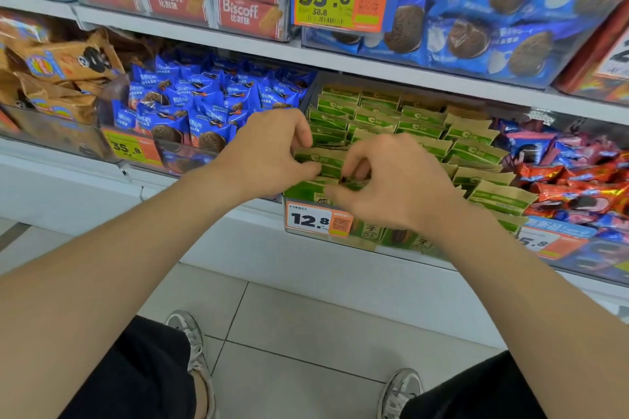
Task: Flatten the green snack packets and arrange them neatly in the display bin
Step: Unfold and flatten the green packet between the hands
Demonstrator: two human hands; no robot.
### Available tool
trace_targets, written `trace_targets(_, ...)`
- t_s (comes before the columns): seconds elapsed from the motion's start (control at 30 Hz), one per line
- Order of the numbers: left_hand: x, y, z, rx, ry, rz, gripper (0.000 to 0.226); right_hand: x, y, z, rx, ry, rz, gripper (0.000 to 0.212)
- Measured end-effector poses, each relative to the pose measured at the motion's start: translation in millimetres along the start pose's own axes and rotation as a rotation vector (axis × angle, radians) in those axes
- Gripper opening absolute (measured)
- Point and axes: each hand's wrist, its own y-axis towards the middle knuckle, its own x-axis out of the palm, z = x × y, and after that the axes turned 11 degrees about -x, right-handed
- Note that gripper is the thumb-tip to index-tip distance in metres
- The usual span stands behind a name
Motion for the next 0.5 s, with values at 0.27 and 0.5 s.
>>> trace_targets(0.27, 5, -13, 6, -0.108, 0.143, -0.003, 0.045, 14, 31, 1, -0.006, 0.11, 0.056, 0.011)
trace_targets(0.5, 10, -20, 12, -0.156, 0.18, 0.038, 0.058, 22, 46, 3, 0.115, 0.04, 0.183, 0.011)
